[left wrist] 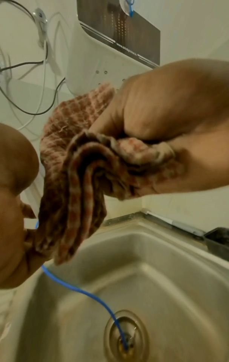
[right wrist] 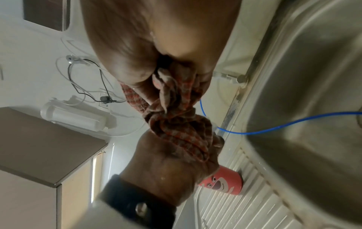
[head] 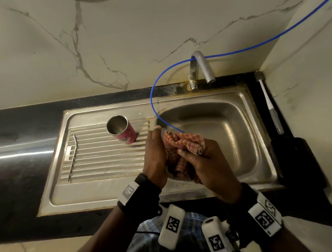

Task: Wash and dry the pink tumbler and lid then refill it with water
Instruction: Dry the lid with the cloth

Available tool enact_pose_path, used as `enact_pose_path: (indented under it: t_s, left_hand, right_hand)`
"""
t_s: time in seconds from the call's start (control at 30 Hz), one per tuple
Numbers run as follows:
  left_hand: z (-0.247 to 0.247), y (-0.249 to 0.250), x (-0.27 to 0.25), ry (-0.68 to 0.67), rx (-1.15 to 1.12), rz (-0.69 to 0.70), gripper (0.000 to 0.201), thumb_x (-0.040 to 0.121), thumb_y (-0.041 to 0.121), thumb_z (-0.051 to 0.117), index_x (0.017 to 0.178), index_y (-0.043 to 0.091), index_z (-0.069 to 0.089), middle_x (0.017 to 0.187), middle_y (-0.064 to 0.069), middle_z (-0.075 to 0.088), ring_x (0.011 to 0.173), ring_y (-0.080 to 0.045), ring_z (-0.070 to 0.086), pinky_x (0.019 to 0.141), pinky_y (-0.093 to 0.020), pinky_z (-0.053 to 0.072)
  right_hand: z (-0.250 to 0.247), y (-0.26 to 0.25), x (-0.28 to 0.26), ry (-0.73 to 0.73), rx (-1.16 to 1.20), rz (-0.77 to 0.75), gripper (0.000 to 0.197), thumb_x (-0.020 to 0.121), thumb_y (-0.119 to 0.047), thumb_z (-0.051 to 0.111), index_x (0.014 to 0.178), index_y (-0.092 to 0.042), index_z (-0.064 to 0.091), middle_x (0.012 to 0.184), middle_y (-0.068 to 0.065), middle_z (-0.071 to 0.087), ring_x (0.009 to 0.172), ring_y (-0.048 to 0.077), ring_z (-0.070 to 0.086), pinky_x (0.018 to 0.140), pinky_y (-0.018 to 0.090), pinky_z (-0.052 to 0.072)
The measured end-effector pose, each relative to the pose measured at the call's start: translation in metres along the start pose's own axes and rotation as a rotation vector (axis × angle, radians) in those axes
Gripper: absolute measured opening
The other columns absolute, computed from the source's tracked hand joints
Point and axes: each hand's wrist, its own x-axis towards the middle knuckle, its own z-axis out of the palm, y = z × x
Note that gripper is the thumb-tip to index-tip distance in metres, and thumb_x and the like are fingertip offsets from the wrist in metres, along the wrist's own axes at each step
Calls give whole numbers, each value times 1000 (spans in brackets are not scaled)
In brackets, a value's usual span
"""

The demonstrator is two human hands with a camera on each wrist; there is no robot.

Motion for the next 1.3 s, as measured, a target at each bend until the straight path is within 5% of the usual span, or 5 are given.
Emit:
enact_pose_path:
  t_s: [0.13,0.43,0.67,1.0,1.3]
  left_hand:
    - [-20,-8,7,-38,132,56,34,113,36,45,112,10,66,92,4,74,88,-15,75,57,-24,54]
    - [-87,-17,58,62,479,268,24,105,44,64,97,23,71,92,4,75,88,-10,70,80,-36,52]
    - [-152,-65,98,-29,1170,478,49,88,57,78,130,33,69,132,-2,63,118,-34,51,95,-31,31]
    - [-168,-76,115,-64,1186,454,72,75,30,95,139,16,64,139,-7,58,124,-37,44,95,-52,50]
    - [-166,-79,117,-62,1260,444,66,78,36,92,136,21,66,144,-2,54,129,-32,40,85,-54,56]
  right_hand:
    - [12,5,25,60,-23,8,35,93,9,62,113,-16,78,106,-4,79,105,13,74,98,31,56]
    - [19,47,54,181,308,307,25,93,10,57,104,-1,77,95,23,77,74,32,75,61,38,62]
    - [31,80,61,175,429,472,28,96,1,60,121,3,70,117,35,68,78,36,75,62,42,62]
    - [40,97,58,164,476,565,31,96,-7,65,126,-1,70,123,26,70,112,43,70,92,56,59]
    - [40,97,56,180,478,583,33,94,-7,66,127,-2,68,121,23,72,109,40,72,85,51,62]
